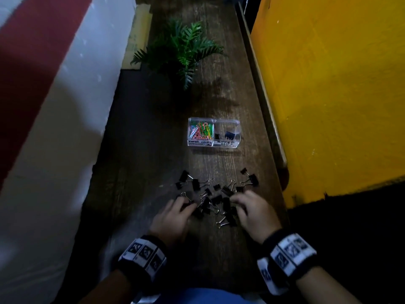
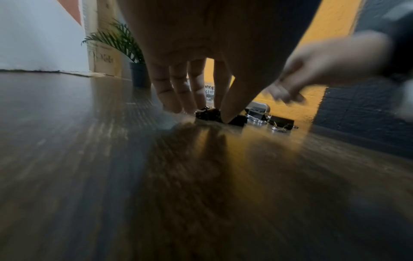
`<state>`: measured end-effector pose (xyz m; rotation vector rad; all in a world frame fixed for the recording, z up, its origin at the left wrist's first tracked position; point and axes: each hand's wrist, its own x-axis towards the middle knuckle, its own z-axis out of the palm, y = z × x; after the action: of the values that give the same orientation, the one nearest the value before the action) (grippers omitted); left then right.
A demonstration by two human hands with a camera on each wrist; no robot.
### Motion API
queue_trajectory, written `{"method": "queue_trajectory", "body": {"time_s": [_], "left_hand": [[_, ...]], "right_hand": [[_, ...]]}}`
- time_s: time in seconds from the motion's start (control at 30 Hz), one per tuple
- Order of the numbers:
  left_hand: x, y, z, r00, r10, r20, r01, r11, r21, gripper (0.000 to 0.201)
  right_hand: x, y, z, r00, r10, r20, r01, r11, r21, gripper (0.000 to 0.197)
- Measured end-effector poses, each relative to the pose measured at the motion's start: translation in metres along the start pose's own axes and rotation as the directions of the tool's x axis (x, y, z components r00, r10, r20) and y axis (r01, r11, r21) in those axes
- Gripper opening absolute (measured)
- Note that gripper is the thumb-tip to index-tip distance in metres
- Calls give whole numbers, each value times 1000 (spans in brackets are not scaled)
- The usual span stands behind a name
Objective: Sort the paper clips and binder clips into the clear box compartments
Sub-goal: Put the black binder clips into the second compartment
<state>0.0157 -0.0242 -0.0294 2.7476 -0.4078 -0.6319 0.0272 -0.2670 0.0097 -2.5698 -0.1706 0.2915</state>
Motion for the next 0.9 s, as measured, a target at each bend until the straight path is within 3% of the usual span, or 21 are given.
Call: {"method": "queue_trajectory", "body": {"time_s": [0.23, 0.5, 0.67, 0.8, 0.9], "left_hand": [[-11, -4, 2, 999, 11, -43, -12, 1000, -22, 43], [-23, 4, -8, 997, -42, -58, 40, 999, -34, 39], [-5, 37, -27, 989, -4, -151, -2, 999, -43, 37], [19, 56, -34, 993, 121, -19, -118, 987, 114, 53], [30, 60, -41, 981, 171, 96, -190, 951, 245, 51]], "right_hand": [[-40, 16, 28, 992, -48, 113, 71, 976, -208, 61], [-40, 7, 23, 983, -112, 146, 156, 927, -342, 51], [-35, 7, 21, 965, -168, 200, 228, 915, -332, 67], [-28, 3, 13, 922, -215, 323, 327, 880, -346, 58], [-24, 7, 13, 899, -239, 366, 361, 878, -313, 49]]}}
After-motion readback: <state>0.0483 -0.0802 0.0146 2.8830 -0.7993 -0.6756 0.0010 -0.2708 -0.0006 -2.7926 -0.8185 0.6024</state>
